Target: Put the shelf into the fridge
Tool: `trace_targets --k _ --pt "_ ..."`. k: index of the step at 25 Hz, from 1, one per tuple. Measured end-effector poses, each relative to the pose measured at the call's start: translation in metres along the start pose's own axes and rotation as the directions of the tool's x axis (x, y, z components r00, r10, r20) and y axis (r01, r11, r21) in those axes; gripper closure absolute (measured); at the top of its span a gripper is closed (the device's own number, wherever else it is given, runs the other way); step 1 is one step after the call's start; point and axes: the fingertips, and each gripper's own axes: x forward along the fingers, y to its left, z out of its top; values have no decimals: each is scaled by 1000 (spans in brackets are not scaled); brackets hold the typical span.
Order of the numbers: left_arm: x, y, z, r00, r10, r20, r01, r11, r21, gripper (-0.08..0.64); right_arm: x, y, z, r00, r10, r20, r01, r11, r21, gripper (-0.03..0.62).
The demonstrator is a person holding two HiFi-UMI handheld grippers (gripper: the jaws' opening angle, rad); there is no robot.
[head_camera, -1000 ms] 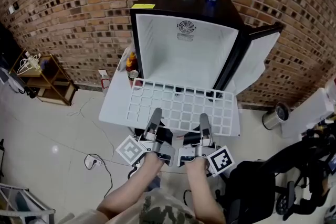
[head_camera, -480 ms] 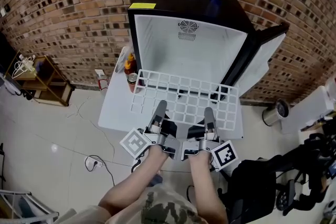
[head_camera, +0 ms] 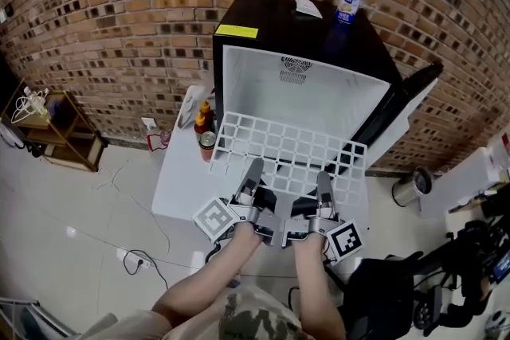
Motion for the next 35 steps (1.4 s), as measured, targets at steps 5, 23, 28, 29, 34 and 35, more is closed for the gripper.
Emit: trace_targets --k 5,23,28,29,34,35 --pt "6 2 9 1000 5 -13 -6 1000 -31 534 10 -1 -7 1000 4 13 -4 1000 8 558" --pt "35 21 18 999 36 -15 -36 999 15 534 48 -14 1 1000 9 -11 -8 998 56 560" --pt "43 23 17 999 36 6 -36 999 36 534 58 -22 6 999 -16 -41 20 996 86 560" --pt "46 23 18 999 34 6 -34 998 48 534 60 -22 7 999 -16 -45 20 996 92 561" --pt "50 27 20 999 49 6 -50 994 94 534 65 -24 11 999 -2 -53 8 993 117 562" --pt "51 28 21 999 54 6 -55 993 108 534 67 -24 11 999 0 -53 7 993 120 561"
